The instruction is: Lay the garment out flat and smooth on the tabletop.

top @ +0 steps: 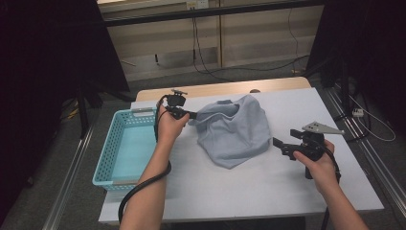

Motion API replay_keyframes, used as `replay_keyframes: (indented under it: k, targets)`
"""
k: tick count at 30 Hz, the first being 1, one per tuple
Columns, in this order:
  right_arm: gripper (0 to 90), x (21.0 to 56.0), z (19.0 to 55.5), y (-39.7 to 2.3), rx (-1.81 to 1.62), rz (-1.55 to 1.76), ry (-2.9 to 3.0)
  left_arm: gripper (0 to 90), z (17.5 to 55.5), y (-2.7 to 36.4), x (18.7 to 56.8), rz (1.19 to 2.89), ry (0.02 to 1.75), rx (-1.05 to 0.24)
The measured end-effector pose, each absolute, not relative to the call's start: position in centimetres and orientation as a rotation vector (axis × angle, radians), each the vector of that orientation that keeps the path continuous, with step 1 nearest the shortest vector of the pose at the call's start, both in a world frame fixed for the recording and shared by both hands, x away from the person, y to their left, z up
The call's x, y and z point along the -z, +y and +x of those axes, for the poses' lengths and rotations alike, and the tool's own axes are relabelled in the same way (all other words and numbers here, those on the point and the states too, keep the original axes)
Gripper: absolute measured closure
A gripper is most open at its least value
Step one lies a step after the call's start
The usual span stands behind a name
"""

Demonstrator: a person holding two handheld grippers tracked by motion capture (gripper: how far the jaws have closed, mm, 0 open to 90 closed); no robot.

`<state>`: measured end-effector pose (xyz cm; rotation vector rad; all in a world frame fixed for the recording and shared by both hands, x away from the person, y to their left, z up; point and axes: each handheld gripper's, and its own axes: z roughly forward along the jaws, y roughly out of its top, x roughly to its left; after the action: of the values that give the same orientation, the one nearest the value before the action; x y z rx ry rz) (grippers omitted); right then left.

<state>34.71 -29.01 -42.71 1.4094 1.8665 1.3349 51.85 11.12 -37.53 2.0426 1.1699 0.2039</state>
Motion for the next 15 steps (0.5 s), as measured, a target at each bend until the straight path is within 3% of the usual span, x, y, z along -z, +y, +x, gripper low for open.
replay_keyframes:
  k: [2,4,6,8,10,15]
  targets:
    - [15.5,42.7,34.7,-29.0,-1.333,1.411,1.865,73.6,51.6,11.5,37.2,2.008,1.173,-0.201]
    - [15.5,42.7,34.7,-29.0,-1.336,1.41,1.859,54.0,51.0,11.5,37.2,2.01,1.168,-0.196]
    - [15.5,42.7,34.7,-29.1,-1.334,1.41,1.859,47.5,50.2,11.4,37.1,2.01,1.154,-0.209]
    - [15.4,42.7,34.7,-29.1,-1.33,1.412,1.861,35.2,49.4,11.3,36.9,2.002,1.146,-0.228]
    - [15.4,42.8,34.7,-29.1,-1.32,1.414,1.864,28.0,48.4,11.2,36.6,2.002,1.135,-0.214]
    - [15.4,43.1,34.9,-29.1,-1.296,1.422,1.877,21.2,45.8,10.6,36.6,2.034,1.075,-0.183]
